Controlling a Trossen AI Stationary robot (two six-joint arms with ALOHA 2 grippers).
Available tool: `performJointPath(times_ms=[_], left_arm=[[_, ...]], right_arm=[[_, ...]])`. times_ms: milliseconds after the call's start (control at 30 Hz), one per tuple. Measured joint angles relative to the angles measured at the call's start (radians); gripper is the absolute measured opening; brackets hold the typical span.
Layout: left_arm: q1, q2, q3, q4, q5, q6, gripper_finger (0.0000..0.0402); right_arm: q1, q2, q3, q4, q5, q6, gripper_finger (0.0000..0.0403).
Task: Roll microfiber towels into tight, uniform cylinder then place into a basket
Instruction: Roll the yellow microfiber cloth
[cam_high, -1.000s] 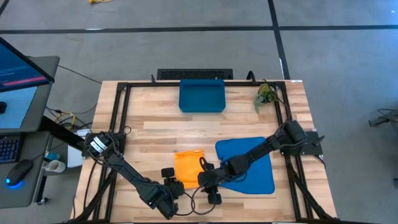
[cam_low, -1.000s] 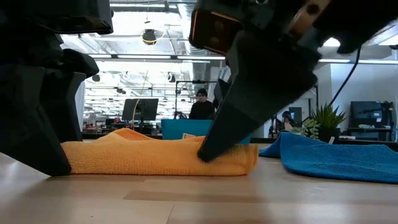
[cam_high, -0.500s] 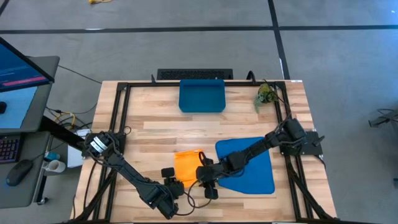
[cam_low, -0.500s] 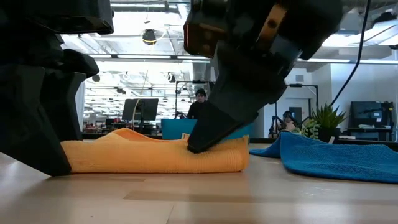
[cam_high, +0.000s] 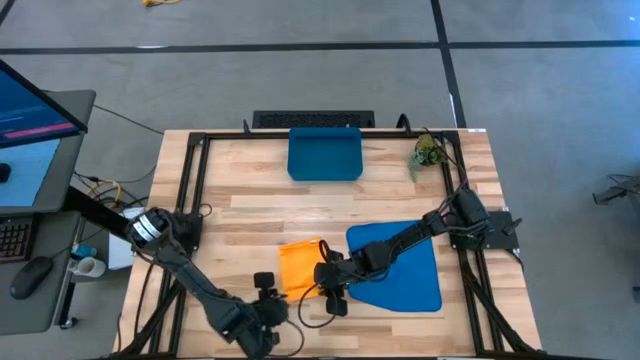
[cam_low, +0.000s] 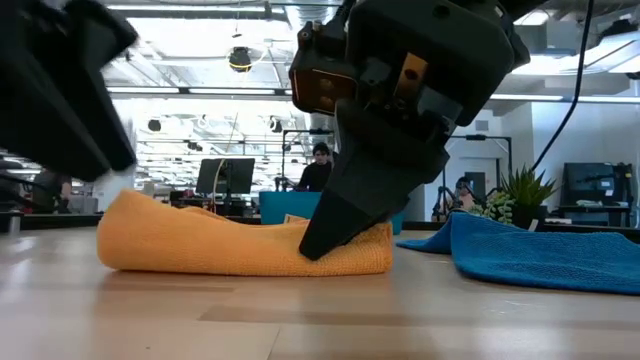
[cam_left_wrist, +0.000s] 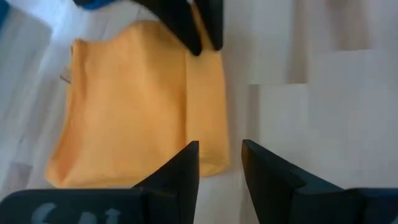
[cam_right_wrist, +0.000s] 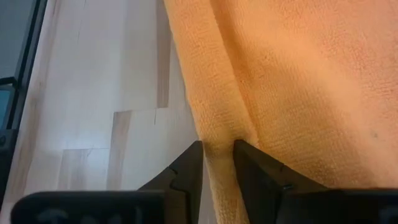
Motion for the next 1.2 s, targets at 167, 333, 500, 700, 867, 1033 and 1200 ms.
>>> performJointPath(times_ms=[167, 333, 500, 700, 867, 1033, 1200], left_arm=[[-0.038, -0.032, 0.002, 0.01, -0.107, 0.009, 0.0113], [-0.008, -0.002, -0.004, 0.072, -0.093, 0.086, 0.0113], [0.052, 0.033, -0.006, 0.12, -0.051, 0.156, 0.0113], [0.097, 0.057, -0.006, 0.151, 0.03, 0.167, 0.0107], [0.097, 0.079, -0.004, 0.205, 0.055, 0.23, 0.0085], [0.108, 0.095, -0.005, 0.15, 0.036, 0.202, 0.0065], [0.123, 0.111, -0.004, 0.117, 0.07, 0.132, 0.0053]], right_arm=[[0.0, 0.0, 0.0, -0.002, 0.0, 0.0, 0.0118], [0.0, 0.001, 0.0, -0.001, 0.0, 0.0, 0.0118], [0.0, 0.001, 0.0, -0.003, 0.0, 0.0, 0.0118], [0.0, 0.002, 0.0, -0.003, -0.001, 0.0, 0.0118], [0.0, 0.002, 0.0, -0.003, -0.002, 0.0, 0.0118], [0.0, 0.002, 0.0, -0.002, -0.002, 0.0, 0.0118], [0.0, 0.002, 0.001, -0.005, -0.001, 0.0, 0.0118]])
